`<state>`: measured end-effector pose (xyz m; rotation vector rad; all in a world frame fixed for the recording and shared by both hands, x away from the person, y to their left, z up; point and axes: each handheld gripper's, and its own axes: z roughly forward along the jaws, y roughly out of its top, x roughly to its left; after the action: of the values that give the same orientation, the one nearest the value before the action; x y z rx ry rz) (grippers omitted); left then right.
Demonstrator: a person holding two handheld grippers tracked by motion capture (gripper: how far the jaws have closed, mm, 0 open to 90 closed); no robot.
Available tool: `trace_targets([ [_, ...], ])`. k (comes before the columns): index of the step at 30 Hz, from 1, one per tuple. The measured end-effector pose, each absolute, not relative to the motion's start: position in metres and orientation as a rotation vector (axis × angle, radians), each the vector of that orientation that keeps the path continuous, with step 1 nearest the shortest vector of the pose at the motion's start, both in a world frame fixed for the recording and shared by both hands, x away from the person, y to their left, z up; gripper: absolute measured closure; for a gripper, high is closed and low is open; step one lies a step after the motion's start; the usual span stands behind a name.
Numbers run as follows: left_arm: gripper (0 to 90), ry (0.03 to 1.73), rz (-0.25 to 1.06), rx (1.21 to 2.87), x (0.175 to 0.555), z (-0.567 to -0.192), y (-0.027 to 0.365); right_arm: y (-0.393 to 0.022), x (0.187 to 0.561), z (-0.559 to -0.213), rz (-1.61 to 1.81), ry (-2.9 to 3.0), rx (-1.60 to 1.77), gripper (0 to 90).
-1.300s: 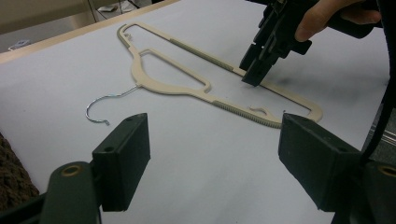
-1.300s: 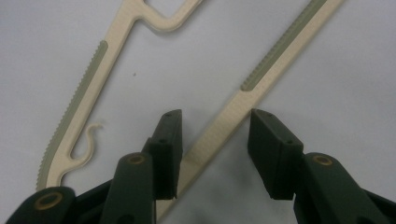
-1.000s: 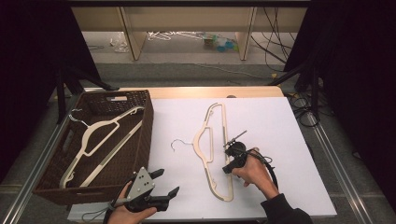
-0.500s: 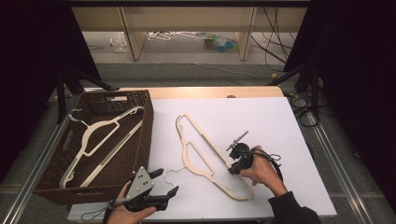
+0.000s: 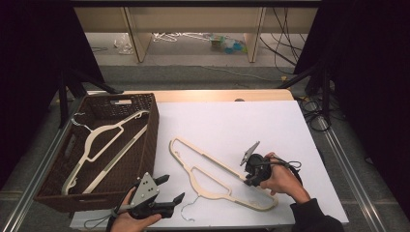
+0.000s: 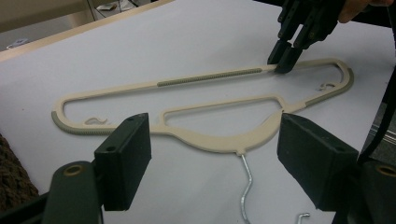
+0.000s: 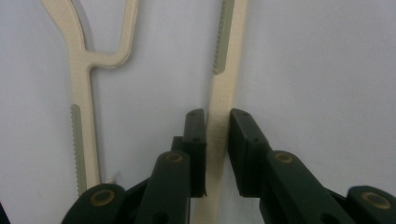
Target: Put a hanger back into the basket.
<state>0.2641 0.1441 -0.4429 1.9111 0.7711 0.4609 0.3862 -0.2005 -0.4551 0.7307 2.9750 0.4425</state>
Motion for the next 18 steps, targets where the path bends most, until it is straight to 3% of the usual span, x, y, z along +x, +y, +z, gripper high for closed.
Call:
trace_targets([
  [18,26.3,0.778,0.452,1.905,0.264,-0.444,0.143,-0.215,0.384,-0.457,0.489,2.988,0.667,77.6],
])
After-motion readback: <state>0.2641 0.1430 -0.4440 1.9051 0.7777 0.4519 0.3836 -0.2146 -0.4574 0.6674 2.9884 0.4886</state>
